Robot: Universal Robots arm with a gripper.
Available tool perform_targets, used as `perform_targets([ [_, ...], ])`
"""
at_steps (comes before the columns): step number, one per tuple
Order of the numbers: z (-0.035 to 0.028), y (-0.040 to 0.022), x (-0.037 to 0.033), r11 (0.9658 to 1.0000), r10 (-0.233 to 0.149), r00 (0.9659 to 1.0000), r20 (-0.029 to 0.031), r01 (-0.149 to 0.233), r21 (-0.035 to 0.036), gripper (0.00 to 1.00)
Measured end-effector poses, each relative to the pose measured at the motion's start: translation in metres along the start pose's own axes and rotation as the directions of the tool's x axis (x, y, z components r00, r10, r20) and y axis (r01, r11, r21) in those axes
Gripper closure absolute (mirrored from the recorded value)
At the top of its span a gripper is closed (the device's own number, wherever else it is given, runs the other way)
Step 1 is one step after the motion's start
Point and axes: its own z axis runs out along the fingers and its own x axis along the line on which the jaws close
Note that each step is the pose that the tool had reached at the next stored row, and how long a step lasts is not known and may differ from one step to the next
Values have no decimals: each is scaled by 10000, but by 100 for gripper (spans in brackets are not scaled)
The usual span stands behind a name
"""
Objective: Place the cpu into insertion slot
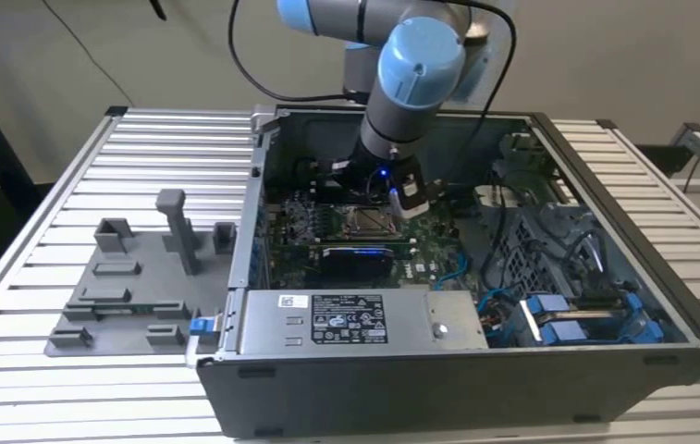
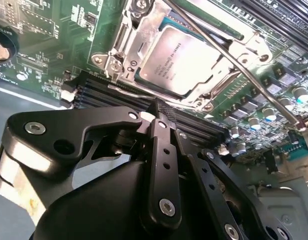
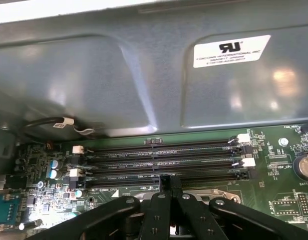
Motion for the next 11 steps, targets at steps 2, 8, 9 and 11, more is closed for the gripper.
perform_targets([
  [2,0,-1,-4,10000,1,10000,-2,-1,0,89],
  [8,4,-1,-46,10000,3,10000,-3,-3,12,89],
  [9,4,0,-58,10000,3,10000,-3,-3,11,89],
  [11,5,1,-73,10000,3,10000,-3,-3,11,89],
])
